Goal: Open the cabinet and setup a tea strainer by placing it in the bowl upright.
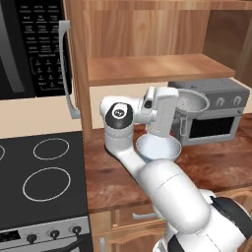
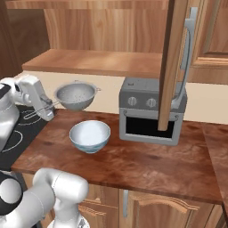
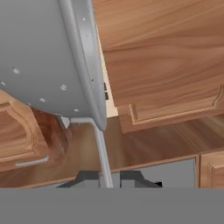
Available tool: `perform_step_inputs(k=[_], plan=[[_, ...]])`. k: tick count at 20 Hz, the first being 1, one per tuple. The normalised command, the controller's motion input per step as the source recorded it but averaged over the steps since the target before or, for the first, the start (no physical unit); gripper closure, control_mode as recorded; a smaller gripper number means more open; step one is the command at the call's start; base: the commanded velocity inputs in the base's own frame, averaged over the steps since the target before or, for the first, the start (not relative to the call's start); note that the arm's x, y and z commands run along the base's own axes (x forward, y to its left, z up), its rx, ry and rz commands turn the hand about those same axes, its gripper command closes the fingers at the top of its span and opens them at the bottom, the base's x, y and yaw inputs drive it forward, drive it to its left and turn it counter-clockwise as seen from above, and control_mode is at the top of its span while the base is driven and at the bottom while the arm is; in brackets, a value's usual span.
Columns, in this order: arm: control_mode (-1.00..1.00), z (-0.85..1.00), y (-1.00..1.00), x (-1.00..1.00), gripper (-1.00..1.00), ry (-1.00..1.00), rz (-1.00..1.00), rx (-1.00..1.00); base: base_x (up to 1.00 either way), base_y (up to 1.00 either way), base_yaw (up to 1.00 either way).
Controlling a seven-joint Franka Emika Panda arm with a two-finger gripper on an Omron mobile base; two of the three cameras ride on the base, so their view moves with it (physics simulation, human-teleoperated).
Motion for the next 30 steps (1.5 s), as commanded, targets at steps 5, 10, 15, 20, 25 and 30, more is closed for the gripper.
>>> perform_step_inputs(k=[5,10,15,20,25,30], plan=[[-1.0,-0.59,0.02,0.0,1.0,0.0,-0.03,0.02,0.0,0.0,0.0],[-1.0,-0.49,0.11,0.0,1.0,-0.01,-0.01,0.06,0.0,0.0,0.0],[-1.0,-0.59,0.29,0.0,1.0,0.0,0.0,0.06,0.0,0.0,0.0],[-1.0,-0.57,0.18,0.04,1.0,0.0,0.0,0.01,0.0,0.0,0.0],[-1.0,-0.58,0.0,0.11,1.0,0.0,-0.09,0.0,0.0,0.0,0.0],[-1.0,-0.13,0.0,0.21,1.0,-0.05,-0.04,0.0,0.0,0.0,0.0]])
